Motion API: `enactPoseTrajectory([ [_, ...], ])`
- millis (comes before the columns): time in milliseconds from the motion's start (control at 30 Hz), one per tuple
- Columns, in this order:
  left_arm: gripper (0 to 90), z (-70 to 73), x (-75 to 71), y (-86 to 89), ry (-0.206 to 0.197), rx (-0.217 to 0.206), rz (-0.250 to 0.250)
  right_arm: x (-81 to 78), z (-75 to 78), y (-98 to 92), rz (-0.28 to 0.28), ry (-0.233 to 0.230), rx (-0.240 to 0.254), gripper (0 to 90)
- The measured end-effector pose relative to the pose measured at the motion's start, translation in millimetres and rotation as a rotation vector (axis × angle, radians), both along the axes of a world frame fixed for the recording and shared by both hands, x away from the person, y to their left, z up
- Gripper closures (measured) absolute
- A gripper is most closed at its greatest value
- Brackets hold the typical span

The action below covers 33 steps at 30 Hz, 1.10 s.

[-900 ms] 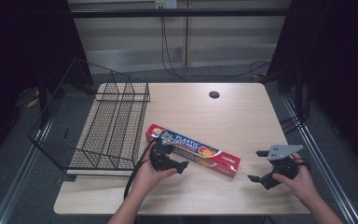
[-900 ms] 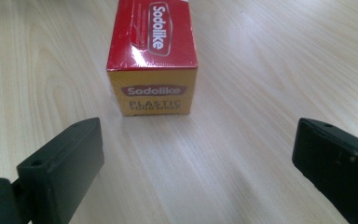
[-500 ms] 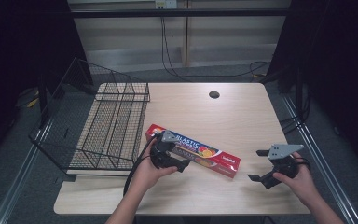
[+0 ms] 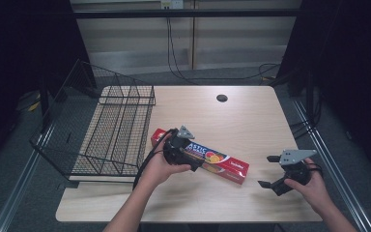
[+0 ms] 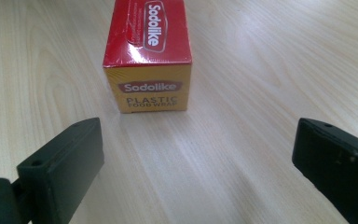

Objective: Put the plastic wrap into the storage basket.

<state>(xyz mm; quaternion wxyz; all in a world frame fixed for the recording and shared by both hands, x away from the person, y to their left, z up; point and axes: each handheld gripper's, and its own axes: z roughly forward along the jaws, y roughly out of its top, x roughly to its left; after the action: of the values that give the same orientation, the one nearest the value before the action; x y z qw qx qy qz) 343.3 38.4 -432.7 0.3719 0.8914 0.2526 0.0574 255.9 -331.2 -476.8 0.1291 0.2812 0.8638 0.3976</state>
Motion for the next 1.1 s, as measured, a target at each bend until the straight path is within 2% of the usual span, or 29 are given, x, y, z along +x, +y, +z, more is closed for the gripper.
enactPoseTrajectory([
  [133, 4.9, 1.0, 9.1, -3.8, -0.005, 0.048, -0.047, -0.1, -0.5, -0.7, 0.001, 0.005, 0.004, 1.7],
  [167, 5.0, 0.7, 10.2, -5.2, 0.003, 0.048, -0.041, -0.4, -0.2, -1.0, -0.001, 0.01, 0.005, 1.7],
  [200, 5.0, 1.2, 13.5, -5.4, 0.006, 0.066, -0.064, -0.4, -0.2, -1.0, -0.001, 0.01, 0.005, 1.7],
  [233, 5.1, -0.3, 17.2, -7.1, 0.014, 0.047, -0.065, 0.0, -0.3, -1.6, 0.001, 0.007, 0.009, 1.7],
  [333, 5.1, -2.6, 21.1, -8.7, 0.021, 0.049, -0.061, 0.1, -0.6, -1.9, 0.002, 0.011, 0.012, 1.7],
  [400, 5.1, -6.6, 24.7, -11.2, 0.018, 0.08, -0.083, 0.0, -0.6, -2.3, 0.001, 0.012, 0.013, 1.7],
  [433, 5.0, -8.2, 24.3, -13.0, 0.015, 0.069, -0.063, 0.2, -0.5, -2.5, 0.0, 0.01, 0.016, 1.7],
  [567, 4.8, -9.5, 26.6, -15.7, 0.004, 0.086, -0.104, 0.1, -0.3, -2.6, 0.002, 0.013, 0.022, 1.7],
  [733, 4.9, -12.3, 30.2, -19.5, 0.019, 0.084, -0.105, 0.3, -0.3, -2.4, 0.006, 0.02, 0.026, 1.7],
  [833, 5.0, -15.3, 33.5, -21.9, 0.024, 0.084, -0.122, 0.1, 0.1, -2.8, 0.002, 0.02, 0.031, 1.7],
  [1033, 4.0, -18.5, 35.8, -24.6, -0.005, 0.088, -0.168, 0.2, -0.4, -3.5, 0.005, 0.024, 0.034, 1.8],
  [1100, 3.4, -20.5, 36.7, -25.9, -0.027, 0.1, -0.189, 0.2, -0.4, -3.5, 0.006, 0.025, 0.037, 1.8],
])
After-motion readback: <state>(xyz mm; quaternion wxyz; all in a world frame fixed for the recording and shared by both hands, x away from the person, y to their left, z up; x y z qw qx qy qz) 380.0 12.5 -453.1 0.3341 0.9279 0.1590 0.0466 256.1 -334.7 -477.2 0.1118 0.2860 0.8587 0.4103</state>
